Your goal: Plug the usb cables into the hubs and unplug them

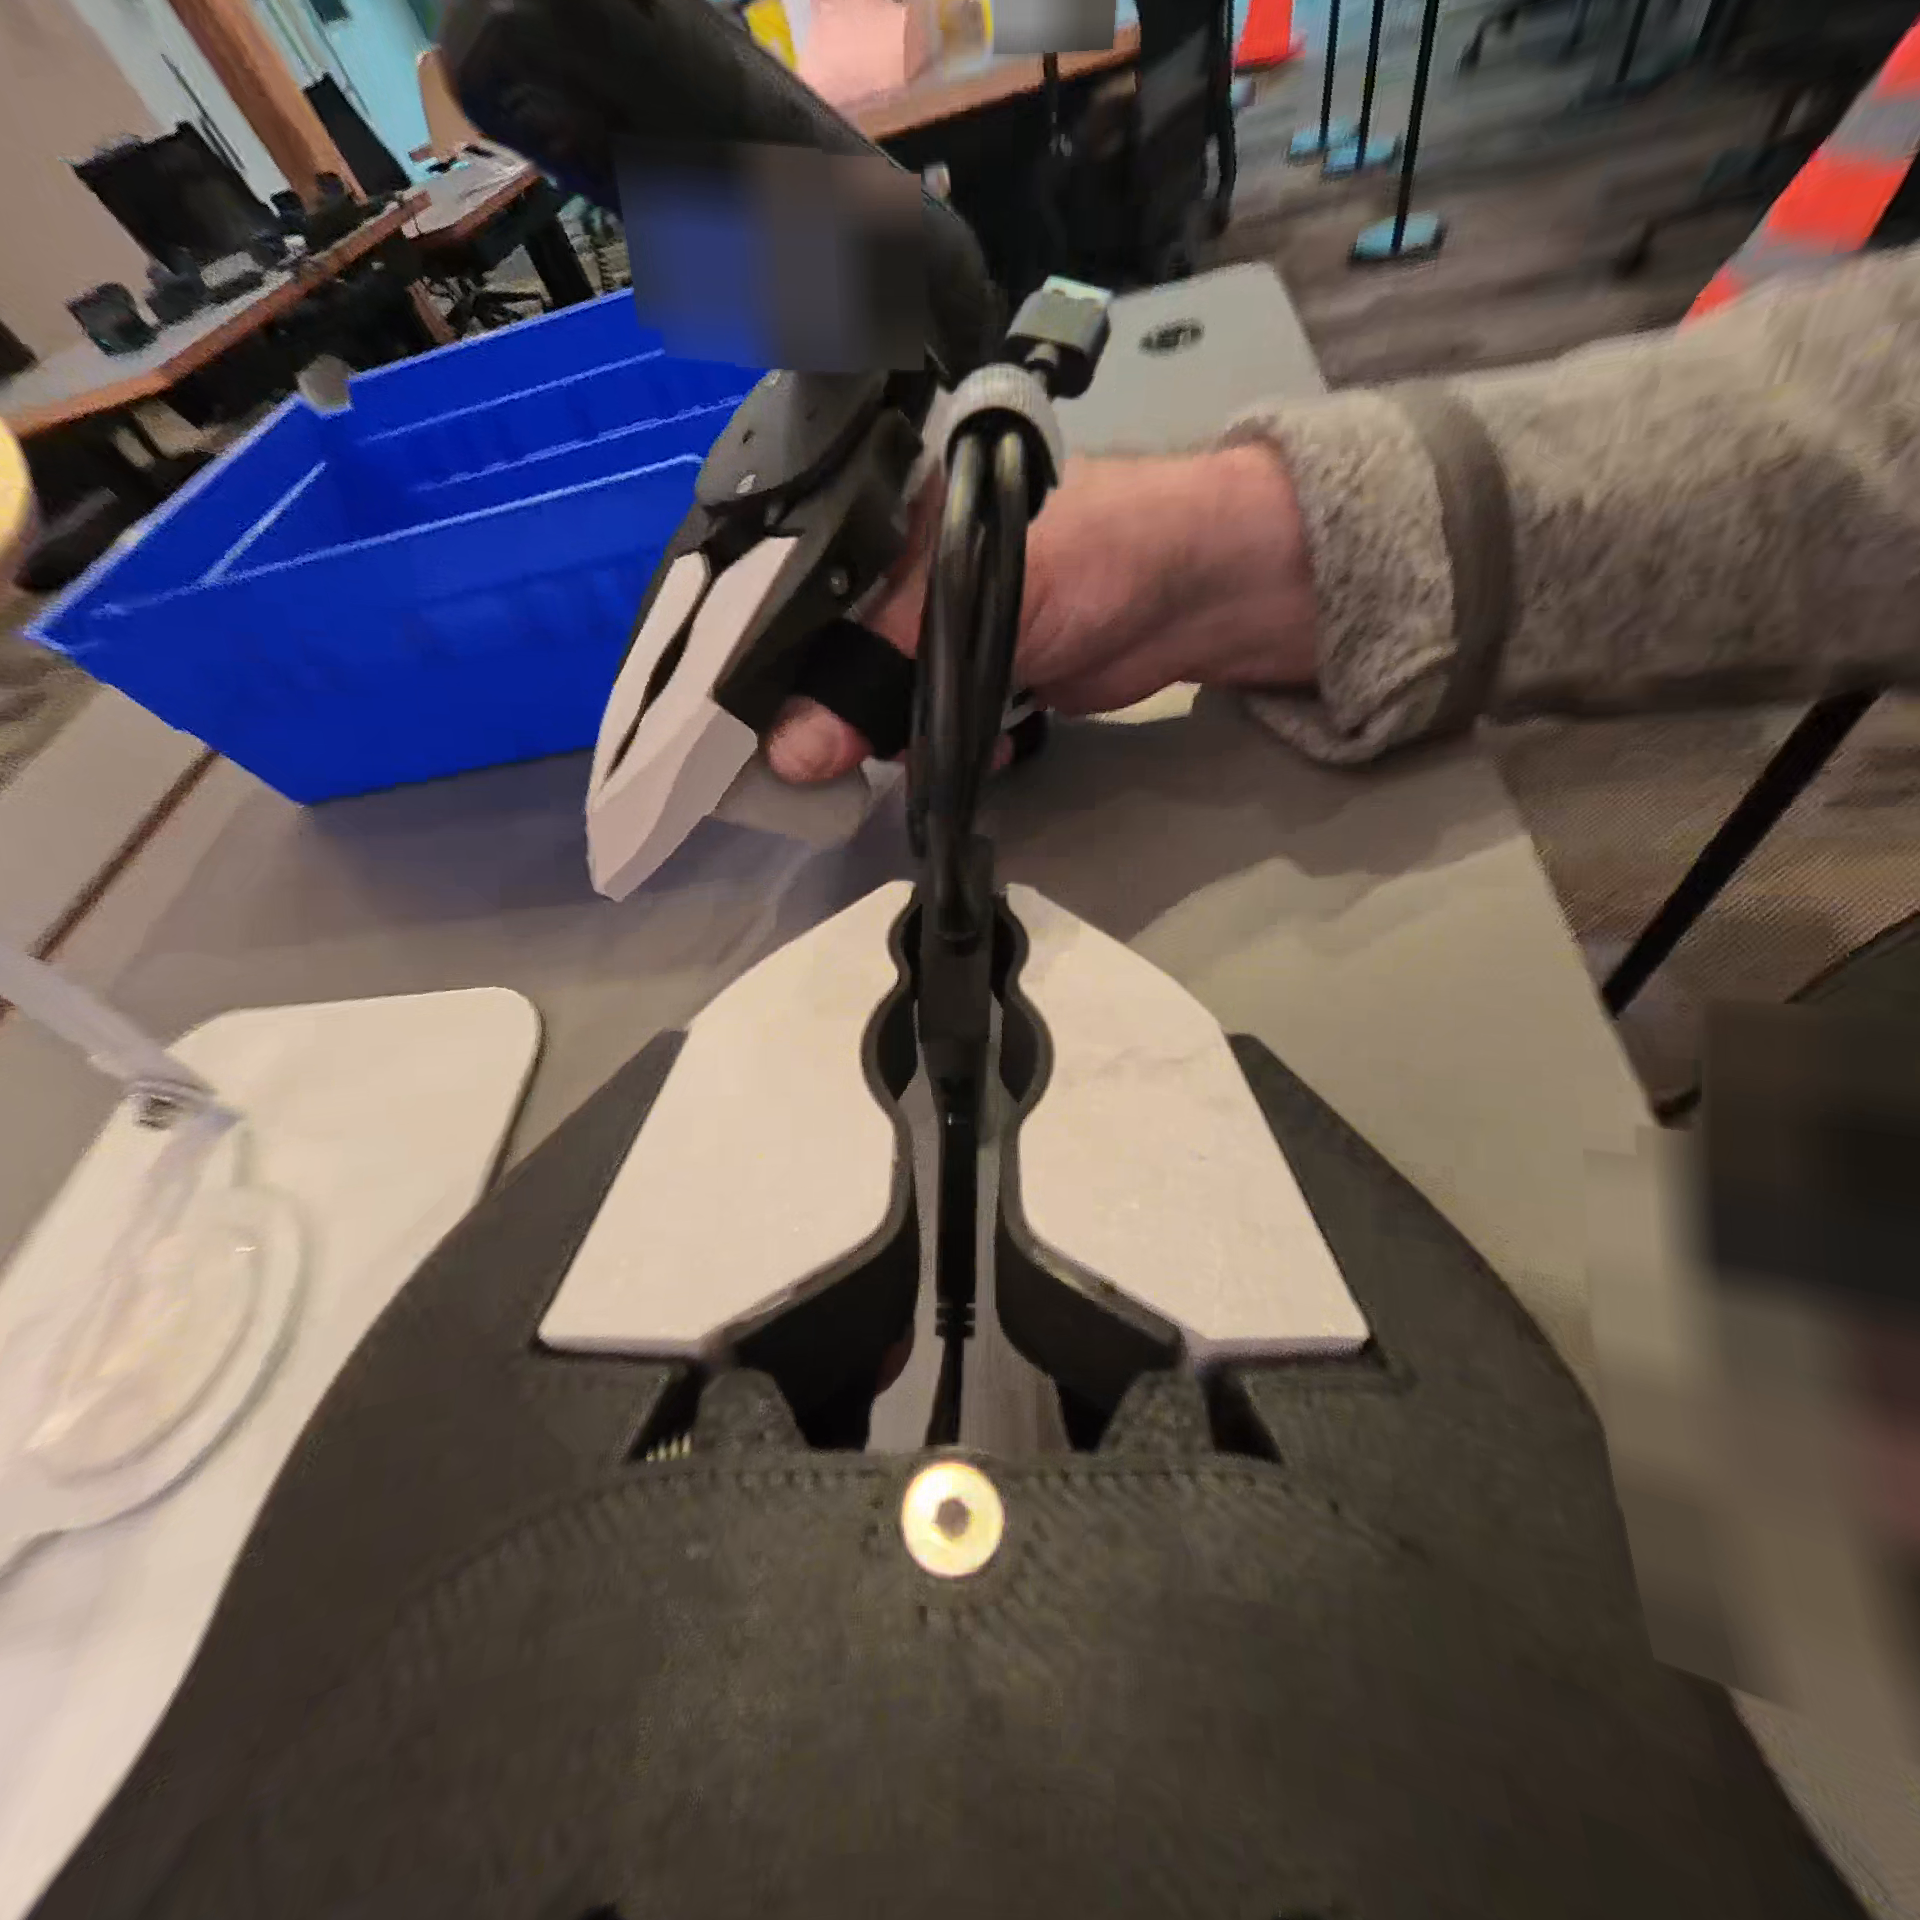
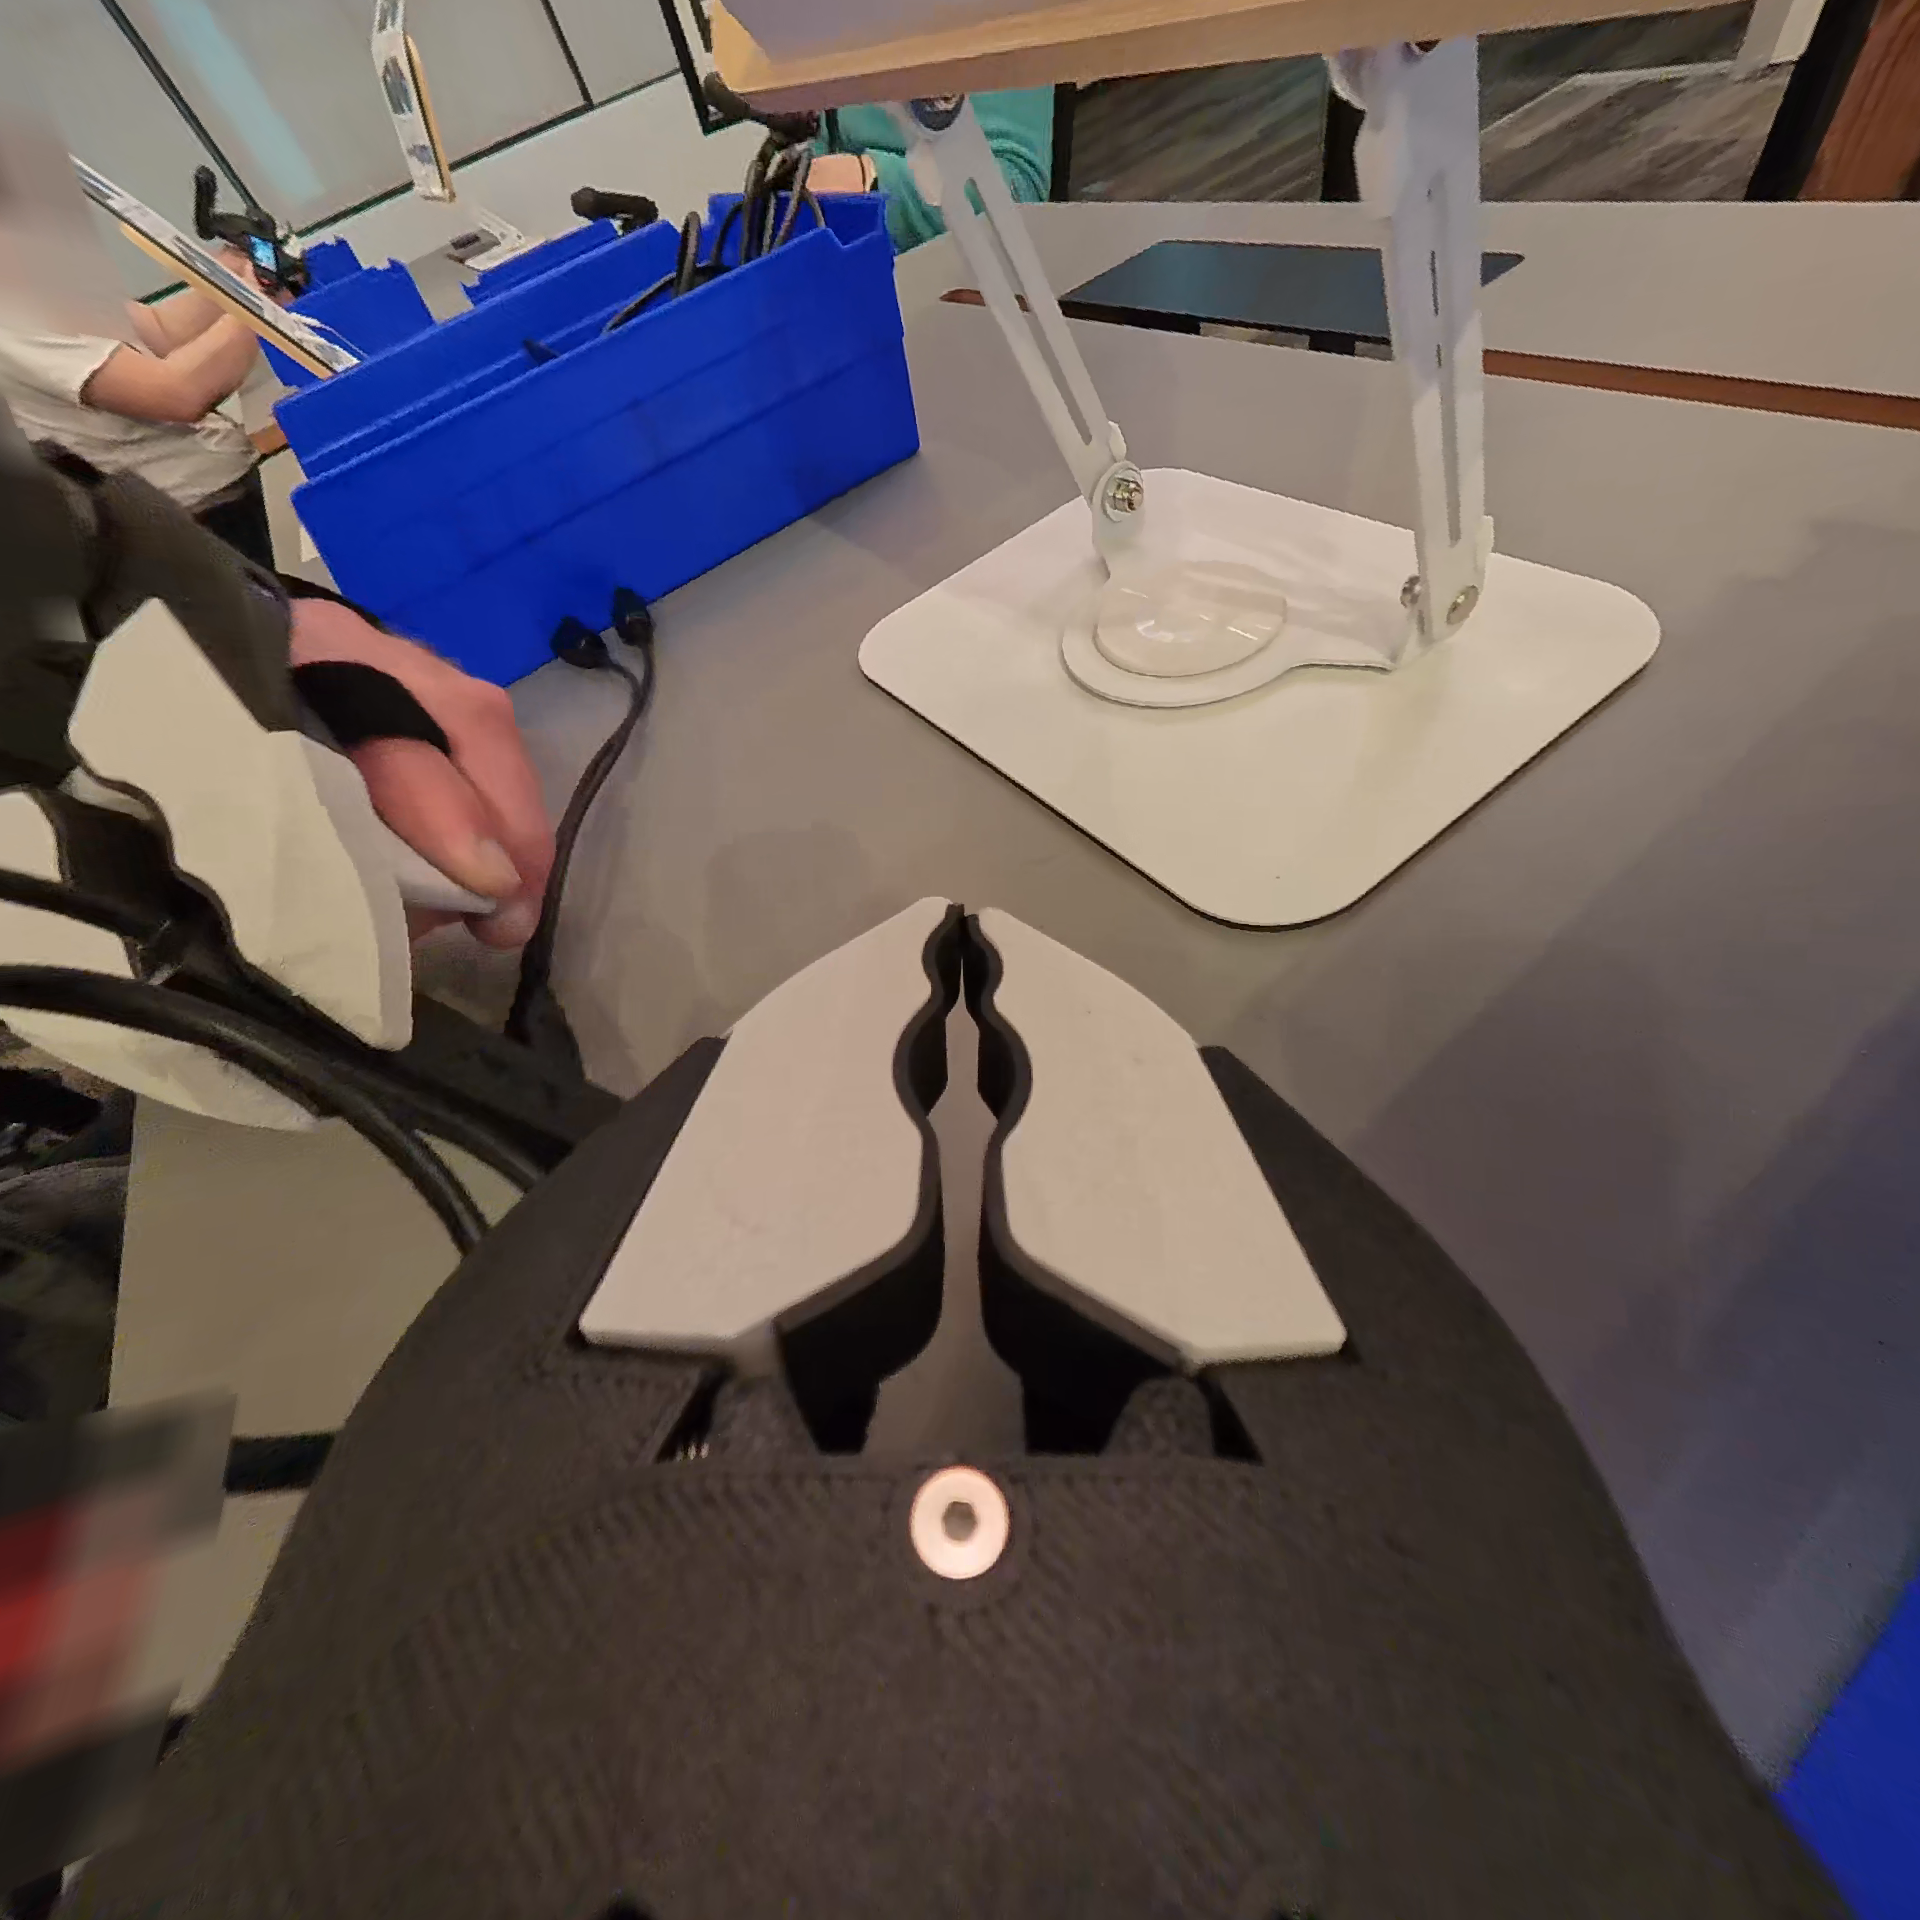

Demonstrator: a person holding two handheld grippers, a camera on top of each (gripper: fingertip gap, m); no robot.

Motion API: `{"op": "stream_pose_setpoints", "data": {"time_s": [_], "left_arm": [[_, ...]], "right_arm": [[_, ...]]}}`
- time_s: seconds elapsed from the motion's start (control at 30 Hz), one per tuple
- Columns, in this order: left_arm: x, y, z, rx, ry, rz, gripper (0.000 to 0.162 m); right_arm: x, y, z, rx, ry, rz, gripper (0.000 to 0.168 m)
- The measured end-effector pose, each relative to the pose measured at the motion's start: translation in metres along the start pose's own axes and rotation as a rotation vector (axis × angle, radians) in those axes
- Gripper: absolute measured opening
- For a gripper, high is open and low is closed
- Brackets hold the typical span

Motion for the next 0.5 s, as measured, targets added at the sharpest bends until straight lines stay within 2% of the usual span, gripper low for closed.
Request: {"op": "stream_pose_setpoints", "data": {"time_s": [0.07,0.13,0.23,0.37,0.43,0.5], "left_arm": [[-0.001,0.004,0.004,-0.091,-0.188,-0.091,0.011],[0.009,0.0,0.017,-0.233,-0.376,-0.09,0.011],[0.015,-0.004,0.037,-0.381,-0.542,-0.129,0.014],[0.024,-0.007,0.062,-0.502,-0.576,-0.097,0.026],[0.025,-0.006,0.063,-0.496,-0.598,-0.118,0.028],[0.025,-0.002,0.06,-0.493,-0.569,-0.128,0.039]], "right_arm": [[0.002,0.003,-0.003,0.024,-0.015,-0.001,0.0],[0.004,0.004,-0.004,0.035,-0.033,0.003,0.0],[0.004,0.004,-0.004,0.035,-0.032,0.0,0.0],[0.001,0.002,-0.001,0.016,0.001,0.0,0.0],[0.0,0.002,-0.001,0.016,0.004,-0.002,0.0],[0.0,0.002,-0.002,0.018,0.001,-0.004,0.0]]}}
Point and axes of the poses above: each gripper's, where its closed fingertips meet, y back along the fingers, z out of its underside, x = y × z across the jaws, the point moved 2 cm from there along y, back along the fingers, and after that the axes turned 9 degrees about z, right-handed, at the moved point
